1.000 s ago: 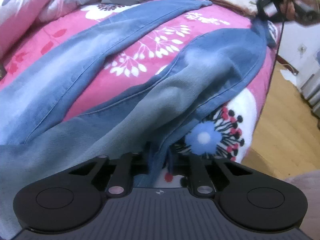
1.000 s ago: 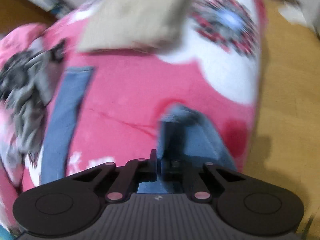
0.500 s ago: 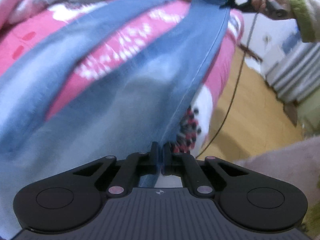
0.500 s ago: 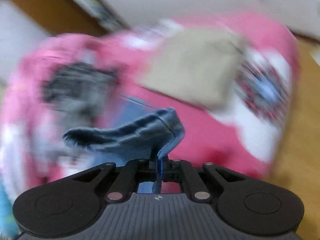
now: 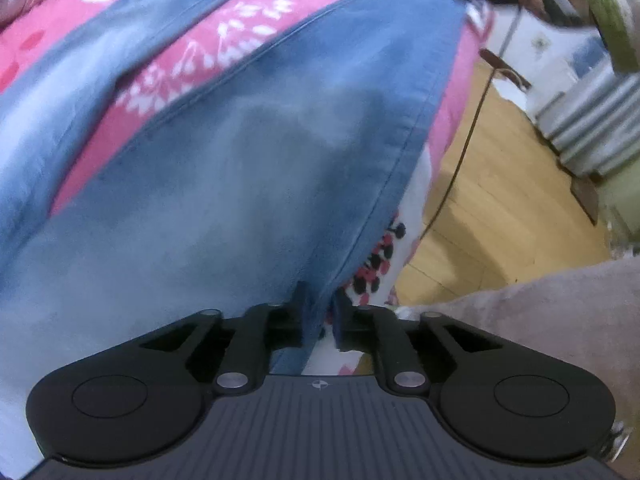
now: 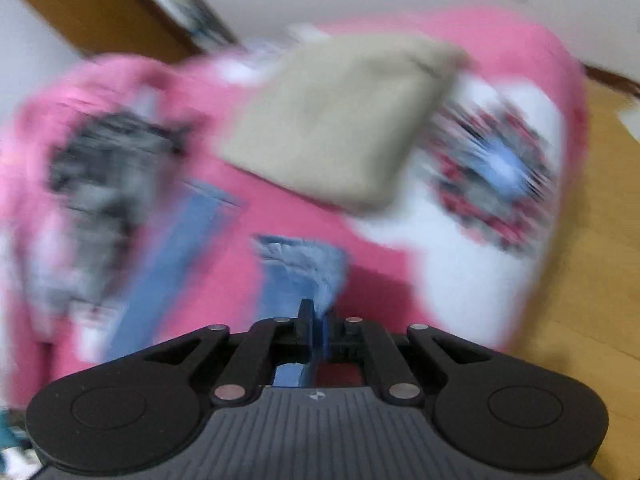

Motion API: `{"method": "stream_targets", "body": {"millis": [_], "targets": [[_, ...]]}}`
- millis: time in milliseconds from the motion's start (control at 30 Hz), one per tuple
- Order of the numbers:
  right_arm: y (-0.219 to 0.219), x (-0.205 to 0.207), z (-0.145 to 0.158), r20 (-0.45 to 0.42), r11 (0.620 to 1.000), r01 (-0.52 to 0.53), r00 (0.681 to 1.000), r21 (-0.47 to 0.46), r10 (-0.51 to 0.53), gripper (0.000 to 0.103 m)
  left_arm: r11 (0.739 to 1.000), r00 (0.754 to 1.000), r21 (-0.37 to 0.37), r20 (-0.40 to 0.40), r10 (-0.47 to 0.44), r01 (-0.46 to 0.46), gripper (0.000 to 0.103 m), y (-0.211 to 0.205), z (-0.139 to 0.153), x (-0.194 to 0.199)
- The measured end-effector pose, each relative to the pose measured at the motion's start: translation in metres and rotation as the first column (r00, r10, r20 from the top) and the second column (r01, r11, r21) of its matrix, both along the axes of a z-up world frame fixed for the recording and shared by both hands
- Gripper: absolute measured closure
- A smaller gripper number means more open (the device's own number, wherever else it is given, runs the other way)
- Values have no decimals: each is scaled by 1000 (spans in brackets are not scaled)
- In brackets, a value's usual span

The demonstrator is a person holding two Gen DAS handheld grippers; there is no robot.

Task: Fold clothes
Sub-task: 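Lift the leg hem with the right gripper over the other leg while the left gripper holds the seam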

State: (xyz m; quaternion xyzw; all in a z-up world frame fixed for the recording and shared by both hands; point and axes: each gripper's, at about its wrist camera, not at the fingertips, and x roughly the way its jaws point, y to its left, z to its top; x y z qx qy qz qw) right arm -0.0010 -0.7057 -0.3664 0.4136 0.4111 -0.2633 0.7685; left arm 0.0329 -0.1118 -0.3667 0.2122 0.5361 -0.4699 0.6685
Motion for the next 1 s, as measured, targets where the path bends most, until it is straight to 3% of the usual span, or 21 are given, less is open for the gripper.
{"method": "stream_targets", "body": {"millis": [67, 100, 200, 233, 300, 367, 400, 433, 500, 533, 600, 633, 667, 700, 733, 767, 833, 867, 933, 1000], "targets": [[-14, -19, -19, -34, 994, 90, 996, 68, -87, 91, 1000, 999, -6, -28, 21, -21, 82, 2, 5, 1], [-15, -23, -14, -25, 992, 111, 994, 58, -110, 88, 999, 999, -3, -40, 37, -37, 79, 5, 7, 2], [-2, -18, 22, -66, 990, 67, 995, -124, -76, 87, 993, 990, 17, -75, 117, -116, 69, 13, 14, 6], [4, -13, 35, -82, 981, 22, 996, -192, -39, 87, 986, 982, 25, -88, 166, -165, 67, 17, 16, 7], [36, 5, 52, -96, 949, -183, 982, -256, 163, 87, 949, 939, 23, -135, 316, -316, 67, 31, 19, 13], [74, 26, 66, -113, 864, -405, 914, -299, 389, 87, 887, 870, 21, -185, 457, -461, 67, 46, 21, 16], [99, 38, 69, -118, 795, -527, 848, -300, 517, 87, 849, 828, 22, -209, 521, -528, 67, 53, 21, 17], [130, 50, 66, -115, 705, -652, 752, -278, 650, 87, 811, 787, 31, -220, 576, -585, 67, 60, 19, 17], [200, 68, 56, -117, 476, -835, 521, -276, 846, 87, 728, 703, 59, -217, 677, -683, 67, 72, 15, 14], [234, 74, 50, -114, 356, -892, 399, -279, 910, 87, 691, 666, 69, -216, 714, -719, 67, 78, 13, 13], [292, 82, 31, -70, 175, -952, 198, -250, 978, 88, 620, 592, 83, -225, 774, -780, 67, 93, 9, 8], [315, 85, 21, -58, 99, -966, 116, -237, 992, 90, 586, 556, 90, -230, 799, -805, 67, 101, 7, 6], [330, 87, 11, -86, 40, -970, 62, -241, 994, 90, 558, 525, 97, -237, 817, -824, 67, 109, 5, 4], [338, 90, -1, -159, 7, -968, 49, -251, 986, 91, 531, 496, 105, -243, 834, -841, 67, 118, 4, 1], [340, 96, -13, -250, -1, -967, 64, -254, 966, 99, 511, 475, 114, -242, 846, -852, 67, 126, 3, -2], [340, 101, -14, -306, 24, -964, 108, -267, 946, 103, 496, 460, 115, -241, 854, -861, 67, 135, 4, -6], [334, 111, 5, -341, 143, -939, 252, -313, 906, 101, 462, 426, 119, -239, 872, -879, 67, 153, 6, -15], [335, 114, 13, -359, 167, -923, 295, -347, 885, 101, 432, 395, 126, -241, 887, -893, 67, 163, 6, -19], [346, 100, 31, -329, 145, -910, 284, -389, 901, 101, 369, 330, 137, -243, 912, -919, 67, 182, 8, -26], [367, 95, 42, -224, 134, -921, 227, -365, 948, 100, 298, 261, 127, -245, 934, -946, 67, 200, 13, -32]]}}
